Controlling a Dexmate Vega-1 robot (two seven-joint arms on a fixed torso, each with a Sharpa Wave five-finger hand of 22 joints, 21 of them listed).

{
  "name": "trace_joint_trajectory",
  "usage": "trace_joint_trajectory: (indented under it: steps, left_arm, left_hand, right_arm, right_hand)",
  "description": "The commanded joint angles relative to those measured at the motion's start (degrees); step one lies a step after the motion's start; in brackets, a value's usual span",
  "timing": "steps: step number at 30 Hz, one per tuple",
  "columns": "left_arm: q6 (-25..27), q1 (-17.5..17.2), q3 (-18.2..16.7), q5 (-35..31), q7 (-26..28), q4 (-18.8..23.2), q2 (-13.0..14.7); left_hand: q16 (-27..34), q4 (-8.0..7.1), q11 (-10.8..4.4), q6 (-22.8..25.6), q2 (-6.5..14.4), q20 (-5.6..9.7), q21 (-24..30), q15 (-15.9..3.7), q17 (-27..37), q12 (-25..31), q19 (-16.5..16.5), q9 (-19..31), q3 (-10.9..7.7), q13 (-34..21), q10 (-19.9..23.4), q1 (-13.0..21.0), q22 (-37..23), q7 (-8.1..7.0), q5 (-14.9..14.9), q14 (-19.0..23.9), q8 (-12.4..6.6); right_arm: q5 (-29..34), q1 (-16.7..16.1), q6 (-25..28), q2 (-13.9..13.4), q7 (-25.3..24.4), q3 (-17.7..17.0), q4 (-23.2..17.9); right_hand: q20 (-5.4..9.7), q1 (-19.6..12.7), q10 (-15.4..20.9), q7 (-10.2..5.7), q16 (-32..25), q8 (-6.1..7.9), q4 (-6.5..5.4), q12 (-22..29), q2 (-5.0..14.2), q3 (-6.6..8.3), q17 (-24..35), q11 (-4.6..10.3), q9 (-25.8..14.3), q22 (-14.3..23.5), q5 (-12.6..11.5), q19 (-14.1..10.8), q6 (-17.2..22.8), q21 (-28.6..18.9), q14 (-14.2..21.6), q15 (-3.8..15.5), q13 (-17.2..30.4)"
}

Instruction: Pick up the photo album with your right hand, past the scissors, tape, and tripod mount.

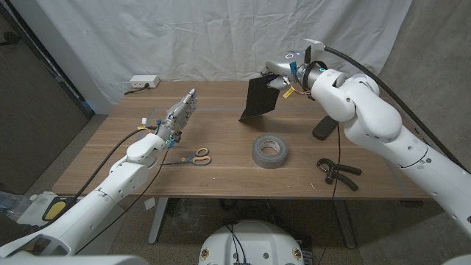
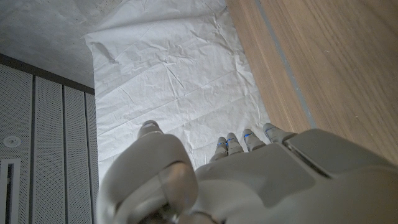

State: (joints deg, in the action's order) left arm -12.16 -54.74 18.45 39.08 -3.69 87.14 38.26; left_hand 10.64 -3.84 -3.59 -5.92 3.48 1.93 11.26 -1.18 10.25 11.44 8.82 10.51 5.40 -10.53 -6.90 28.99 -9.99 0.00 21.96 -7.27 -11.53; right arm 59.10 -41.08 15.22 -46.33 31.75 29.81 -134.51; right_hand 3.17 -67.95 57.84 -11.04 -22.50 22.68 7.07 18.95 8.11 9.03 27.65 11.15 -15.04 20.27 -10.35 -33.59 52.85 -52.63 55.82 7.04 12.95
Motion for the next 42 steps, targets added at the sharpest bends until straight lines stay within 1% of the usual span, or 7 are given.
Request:
trace_joint_trajectory:
  steps: [1,4,17,19,22,33,42]
  left_arm:
    - [0.1,0.2,-0.1,0.1,-0.1,-0.1,0.1]
    - [0.1,0.1,-0.1,0.2,-0.2,-0.2,0.0]
    - [-0.2,0.2,-0.1,0.3,-0.5,-0.7,-0.2]
    - [-0.1,0.2,-0.1,0.4,-0.5,-0.7,-0.2]
    - [-0.9,0.1,-0.1,0.4,-0.6,-1.0,-0.5]
    - [-0.3,0.1,0.2,0.4,-0.6,-1.1,-0.7]
    - [-0.4,-0.3,0.1,0.3,-0.4,-0.4,-0.3]
  left_hand:
    - [0.2,0.01,0.14,0.2,-0.1,4.02,0.1,0.42,0.2,0.2,0.4,0.3,0.37,-0.2,0.0,0.6,-0.3,0.12,0.0,-0.2,-0.02]
    - [0.2,0.0,-0.01,0.2,-0.1,4.02,0.1,0.39,0.2,0.2,0.4,0.3,0.41,-0.2,-0.1,0.5,-0.3,0.13,0.0,-0.2,-0.02]
    - [0.2,-0.07,0.31,0.3,-0.1,4.0,0.1,0.42,0.2,0.2,0.4,0.3,0.58,-0.2,0.0,0.5,-0.3,0.21,-0.2,-0.1,-0.03]
    - [0.2,-0.08,0.16,0.3,-0.1,4.0,0.1,0.39,0.2,0.2,0.3,0.3,0.62,-0.2,0.0,0.5,-0.3,0.21,-0.2,-0.1,-0.03]
    - [0.1,-0.09,0.22,0.4,-0.1,4.01,0.2,0.36,0.2,0.2,0.3,0.3,0.65,-0.2,0.0,0.5,-0.3,0.21,-0.2,-0.2,-0.02]
    - [0.2,-0.11,0.09,0.6,0.0,3.85,0.2,0.38,0.2,0.2,0.3,0.3,0.78,-0.2,0.1,0.5,-0.3,0.17,-0.3,-0.1,-0.11]
    - [0.2,-0.13,-0.04,0.7,0.0,3.83,0.2,0.44,0.2,0.2,0.3,0.3,0.91,-0.2,0.1,0.5,-0.3,0.2,-0.4,0.0,-0.09]
  right_arm:
    - [-0.2,1.4,-1.0,0.8,-0.2,-0.2,0.2]
    - [-0.3,1.7,-1.2,1.0,-0.2,-0.1,0.3]
    - [0.6,2.6,-1.1,1.8,0.6,0.1,-0.5]
    - [0.7,2.7,-1.1,1.8,0.8,0.1,-0.6]
    - [1.1,2.9,-1.1,2.0,1.1,0.1,-0.7]
    - [1.3,3.1,-0.9,2.2,2.2,-0.6,-1.9]
    - [2.0,2.4,-0.2,2.2,2.4,-1.7,-3.5]
  right_hand:
    - [8.28,0.0,0.7,-0.43,0.0,-0.04,-0.35,-0.3,0.54,0.22,2.3,-0.1,-1.5,0.0,-0.4,0.2,2.4,-0.7,1.8,6.64,0.3]
    - [8.3,0.1,0.8,-0.36,0.1,-0.01,-0.36,-0.4,0.56,0.23,2.4,-0.09,-1.8,-0.2,-0.4,0.4,2.4,-1.2,1.9,6.64,0.3]
    - [8.32,0.2,1.1,-0.4,0.4,-0.23,-0.37,-0.8,0.52,0.22,2.7,-0.12,-2.1,-0.9,-0.4,1.0,2.6,-2.7,2.4,6.63,0.5]
    - [8.32,0.2,1.1,-0.39,0.5,-0.25,-0.36,-0.8,0.51,0.23,2.8,-0.12,-2.3,-1.0,-0.4,1.2,2.5,-3.0,2.4,6.62,0.6]
    - [8.32,0.2,1.1,-0.39,0.6,-0.37,-0.35,-1.0,0.52,0.25,2.9,-0.12,-2.2,-1.2,-0.4,1.3,2.6,-3.4,2.4,6.63,0.6]
    - [8.26,0.2,1.3,-0.23,0.9,-0.66,-0.35,-1.2,0.52,0.28,3.1,-0.12,-2.4,-1.9,-0.4,1.9,2.6,-4.7,2.7,6.63,0.8]
    - [8.25,0.2,1.5,-0.33,1.1,-0.8,-0.31,-1.4,0.52,0.33,3.3,-0.14,-2.6,-2.5,-0.4,2.3,2.8,-5.7,2.7,6.64,1.0]
